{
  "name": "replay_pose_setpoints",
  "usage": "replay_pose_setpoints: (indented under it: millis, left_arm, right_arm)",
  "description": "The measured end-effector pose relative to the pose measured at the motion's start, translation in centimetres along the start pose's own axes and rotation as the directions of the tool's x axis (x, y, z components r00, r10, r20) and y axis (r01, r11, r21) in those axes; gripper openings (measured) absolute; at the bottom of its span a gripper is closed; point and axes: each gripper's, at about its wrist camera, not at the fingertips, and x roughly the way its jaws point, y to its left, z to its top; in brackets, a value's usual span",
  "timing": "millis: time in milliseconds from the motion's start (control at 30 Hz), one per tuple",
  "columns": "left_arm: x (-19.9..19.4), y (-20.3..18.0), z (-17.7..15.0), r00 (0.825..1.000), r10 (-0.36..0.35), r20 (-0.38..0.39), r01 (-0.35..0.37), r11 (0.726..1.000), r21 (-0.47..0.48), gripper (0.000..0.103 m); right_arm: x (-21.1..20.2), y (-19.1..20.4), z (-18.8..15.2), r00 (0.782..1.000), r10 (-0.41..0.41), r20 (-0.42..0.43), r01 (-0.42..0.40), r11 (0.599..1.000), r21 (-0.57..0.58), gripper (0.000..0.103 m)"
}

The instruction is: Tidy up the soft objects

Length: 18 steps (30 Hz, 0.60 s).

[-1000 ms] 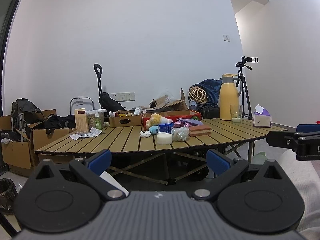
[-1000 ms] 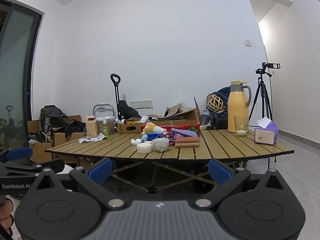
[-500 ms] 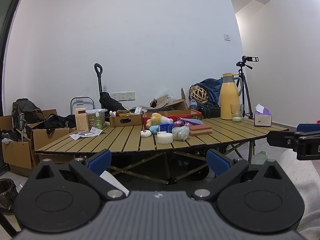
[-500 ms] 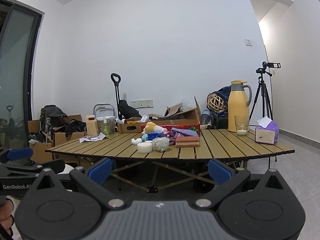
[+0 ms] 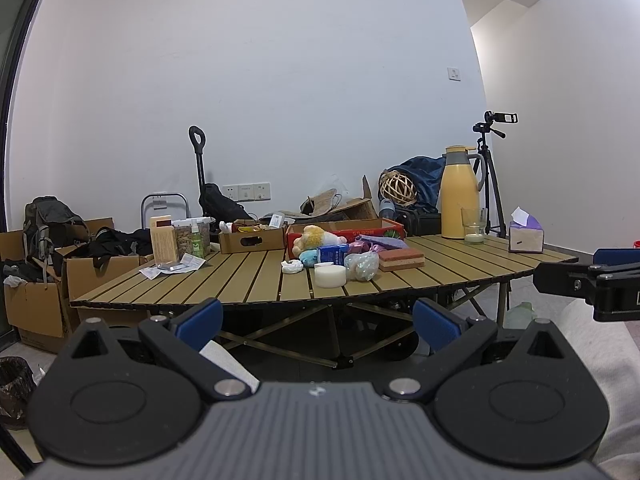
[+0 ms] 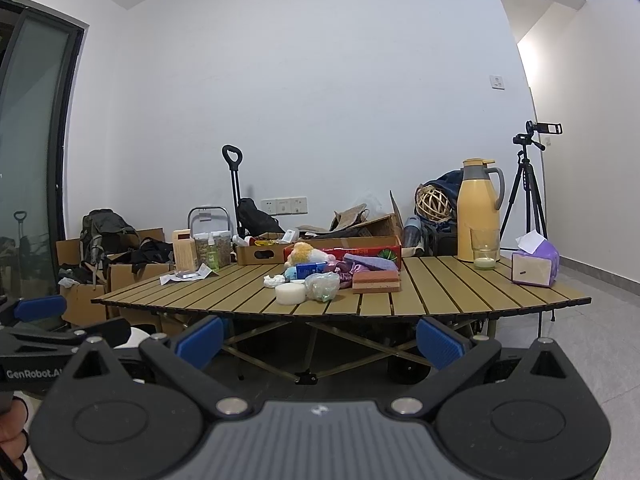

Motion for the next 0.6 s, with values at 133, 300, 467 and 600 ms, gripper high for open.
replay_pose_setpoints:
  millis: [133, 300, 467, 600]
  left_arm:
    - [0.0, 0.1, 0.0, 1.000, 0.001, 0.000, -0.001, 1.000, 0.000, 0.103]
    - [0.7, 0.1, 0.3, 1.000, 0.007, 0.010, -0.007, 1.000, -0.003, 0.103]
    - [3.4, 0.6, 1.2, 1.000, 0.013, 0.009, -0.013, 1.000, -0.012, 0.103]
    - [6.2, 0.8, 1.5, 1.000, -0.005, -0.020, 0.005, 1.000, -0.013, 0.103]
  right_arm:
    - [0.0, -0.1, 0.0, 1.000, 0.001, 0.001, -0.001, 1.000, 0.002, 0.103]
    - [0.8, 0.1, 0.4, 1.000, 0.014, 0.018, -0.013, 1.000, -0.020, 0.103]
    - [3.1, 0.1, 1.1, 0.999, 0.033, 0.034, -0.031, 0.998, -0.046, 0.103]
    - [5.6, -0.4, 1.4, 0.999, 0.029, 0.026, -0.029, 0.999, -0.034, 0.103]
